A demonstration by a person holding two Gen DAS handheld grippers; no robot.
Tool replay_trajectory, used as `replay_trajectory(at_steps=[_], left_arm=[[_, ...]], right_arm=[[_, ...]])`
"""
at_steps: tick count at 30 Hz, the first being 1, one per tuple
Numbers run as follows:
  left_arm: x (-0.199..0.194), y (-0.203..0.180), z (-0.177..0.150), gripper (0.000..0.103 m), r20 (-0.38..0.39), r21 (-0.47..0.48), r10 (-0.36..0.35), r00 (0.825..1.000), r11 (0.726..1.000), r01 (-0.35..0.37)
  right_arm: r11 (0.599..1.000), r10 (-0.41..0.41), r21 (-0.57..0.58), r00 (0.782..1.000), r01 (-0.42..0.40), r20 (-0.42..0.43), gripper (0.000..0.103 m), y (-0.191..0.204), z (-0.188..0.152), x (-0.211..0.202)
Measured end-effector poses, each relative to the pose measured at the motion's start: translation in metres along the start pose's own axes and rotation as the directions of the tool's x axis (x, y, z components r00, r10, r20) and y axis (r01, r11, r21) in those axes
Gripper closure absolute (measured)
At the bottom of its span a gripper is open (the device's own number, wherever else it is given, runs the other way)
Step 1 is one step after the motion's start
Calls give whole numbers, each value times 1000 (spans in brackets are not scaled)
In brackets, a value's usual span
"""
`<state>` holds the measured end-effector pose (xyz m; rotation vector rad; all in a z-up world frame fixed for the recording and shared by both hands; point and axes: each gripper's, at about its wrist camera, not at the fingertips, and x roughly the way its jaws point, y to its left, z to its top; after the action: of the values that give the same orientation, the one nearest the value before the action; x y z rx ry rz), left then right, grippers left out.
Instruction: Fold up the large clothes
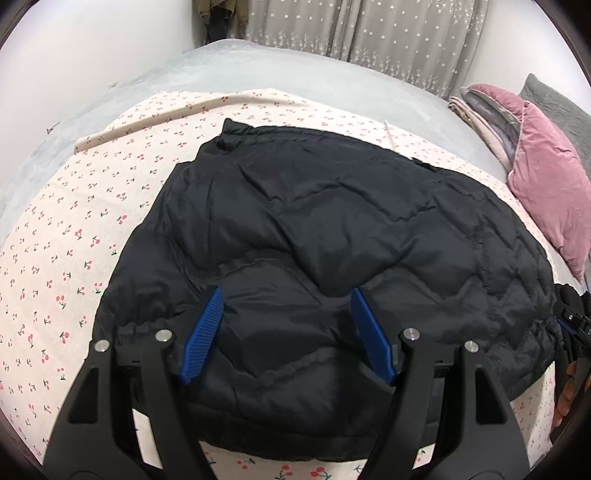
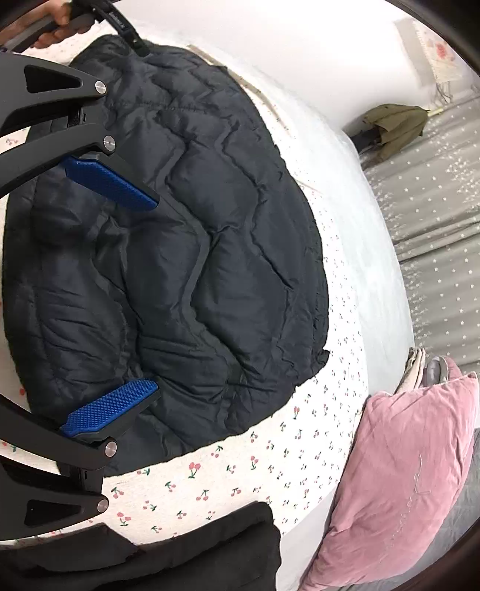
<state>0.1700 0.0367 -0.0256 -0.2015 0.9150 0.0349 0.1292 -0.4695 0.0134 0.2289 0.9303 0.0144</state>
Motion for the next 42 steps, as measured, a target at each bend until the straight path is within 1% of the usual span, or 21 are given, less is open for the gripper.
replay_trajectory(at_steps=[3, 9, 13, 14, 17, 20, 22, 27, 28, 30, 33, 35, 36, 37, 39, 41, 42], left_arm=[[-3, -2, -1, 31, 6, 10, -4, 1000, 1000, 4], [-4, -4, -1, 31, -17, 24, -21, 1000, 999, 21], [-12, -10, 0, 31, -15, 23, -31, 999, 999, 32], [-14, -12, 0, 31, -15, 23, -36, 999, 999, 37], [-16, -22, 0, 31, -21, 29, -45, 999, 999, 45], [-12, -38, -2, 31, -39, 42, -60, 997, 997, 62], [-9, -48, -4, 31, -54, 57, -67, 996, 996, 70], [-7, -68, -10, 31, -70, 68, -85, 994, 994, 90], [-7, -73, -10, 31, -73, 74, -94, 993, 992, 100], [-5, -81, -9, 31, -73, 91, -90, 993, 991, 96], [-4, -91, -8, 31, -62, 123, -95, 994, 987, 102], [-4, -91, -9, 31, -42, 144, -121, 992, 981, 126], [-3, -91, -9, 31, -42, 149, -124, 991, 981, 128], [1, -93, -7, 31, -61, 153, -111, 992, 981, 119], [3, -97, -1, 31, -52, 171, -119, 991, 977, 127], [9, -109, 11, 31, -32, 206, -84, 996, 974, 89], [15, -116, 18, 31, -39, 215, -78, 996, 973, 85]], right_arm=[[1000, 4, 13, 1000, -4, 4, 9, -2, 3, -4], [1000, 11, 21, 1000, -11, 1, 9, 2, 1, -7], [998, -4, 56, 1000, 4, 5, 9, -10, 1, -8], [997, 2, 78, 1000, -2, 4, 9, -14, 1, -8], [984, 56, 171, 998, -55, -3, 9, -26, 2, -11], [958, 111, 267, 994, -104, -10, 9, -33, 2, -16], [944, 144, 302, 990, -135, -5, 9, -33, 2, -20], [934, 160, 321, 987, -157, 18, 9, -25, 2, -29], [926, 174, 337, 985, -169, 17, 9, -24, 1, -28], [919, 195, 350, 981, -184, 4, 9, -24, -1, -24], [922, 175, 354, 984, -157, -18, 9, -25, -3, -18], [922, 166, 357, 986, -148, -18, 9, -29, -3, -15], [920, 167, 361, 986, -150, -16, 9, -31, -3, -15], [916, 167, 371, 986, -151, -11, 9, -33, -4, -15], [908, 172, 390, 985, -154, -11, 9, -34, -5, -9], [899, 203, 403, 979, -174, -29, 9, -30, -5, -1], [893, 217, 411, 975, -183, -36, 9, -27, -6, 3]])
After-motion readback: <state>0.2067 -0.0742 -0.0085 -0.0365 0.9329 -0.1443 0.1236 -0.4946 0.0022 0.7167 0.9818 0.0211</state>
